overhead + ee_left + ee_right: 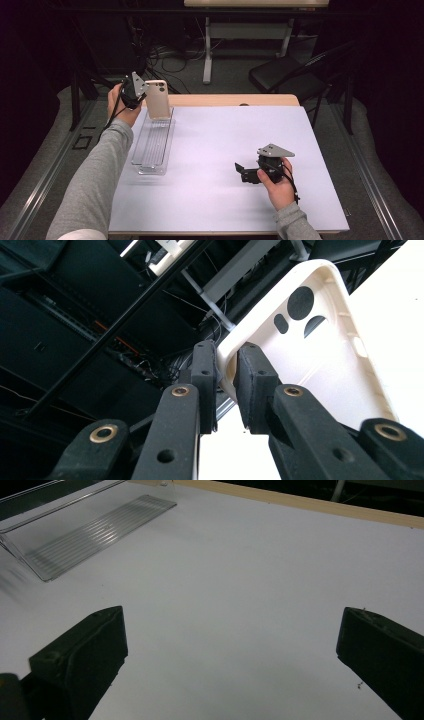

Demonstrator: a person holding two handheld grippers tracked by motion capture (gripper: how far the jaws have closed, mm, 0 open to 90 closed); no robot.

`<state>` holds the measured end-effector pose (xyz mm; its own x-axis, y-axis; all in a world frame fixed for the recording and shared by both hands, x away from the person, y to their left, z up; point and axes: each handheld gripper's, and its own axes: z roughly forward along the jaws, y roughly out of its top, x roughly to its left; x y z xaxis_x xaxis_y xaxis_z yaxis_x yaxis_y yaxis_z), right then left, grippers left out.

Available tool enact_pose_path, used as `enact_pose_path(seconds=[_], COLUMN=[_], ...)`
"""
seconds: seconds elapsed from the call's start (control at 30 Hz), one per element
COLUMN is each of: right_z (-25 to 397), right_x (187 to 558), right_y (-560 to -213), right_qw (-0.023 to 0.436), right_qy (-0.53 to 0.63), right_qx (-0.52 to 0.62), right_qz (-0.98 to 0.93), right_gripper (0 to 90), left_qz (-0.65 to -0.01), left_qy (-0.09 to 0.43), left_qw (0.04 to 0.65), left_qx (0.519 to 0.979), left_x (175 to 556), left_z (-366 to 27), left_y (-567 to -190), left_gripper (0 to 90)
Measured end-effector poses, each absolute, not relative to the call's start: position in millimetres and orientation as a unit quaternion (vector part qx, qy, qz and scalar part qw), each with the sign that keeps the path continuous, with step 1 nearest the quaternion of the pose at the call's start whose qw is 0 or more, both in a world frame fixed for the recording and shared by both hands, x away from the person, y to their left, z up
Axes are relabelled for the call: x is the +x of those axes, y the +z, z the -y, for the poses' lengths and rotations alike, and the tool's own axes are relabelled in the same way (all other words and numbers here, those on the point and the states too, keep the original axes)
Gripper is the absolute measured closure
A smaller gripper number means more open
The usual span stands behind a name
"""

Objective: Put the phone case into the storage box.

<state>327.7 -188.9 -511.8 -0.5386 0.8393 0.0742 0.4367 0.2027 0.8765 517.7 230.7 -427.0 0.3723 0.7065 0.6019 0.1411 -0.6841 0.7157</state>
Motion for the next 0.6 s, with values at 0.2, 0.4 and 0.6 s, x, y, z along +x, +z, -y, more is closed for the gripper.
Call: enact_pose_path(seconds=[0.2, 0.4, 0.6], right_z=[189, 189, 189], right_x=[328, 328, 328], right_y=[-513, -513, -514], right_qw=[0.216, 0.213, 0.213], right_qy=[0.463, 0.460, 0.460], right_qx=[0.429, 0.428, 0.427], right_qz=[-0.745, -0.748, -0.749], right_gripper=[0.0, 0.0, 0.0], left_qz=[-0.277, -0.277, -0.277], left_qy=[0.489, 0.492, 0.494], left_qw=[0.289, 0.287, 0.289], left_qx=[0.775, 0.774, 0.772], left_x=[520, 522, 522], left_z=[-230, -229, -228], left_y=[-436, -445, -449], left_gripper=[79.5, 79.5, 79.6])
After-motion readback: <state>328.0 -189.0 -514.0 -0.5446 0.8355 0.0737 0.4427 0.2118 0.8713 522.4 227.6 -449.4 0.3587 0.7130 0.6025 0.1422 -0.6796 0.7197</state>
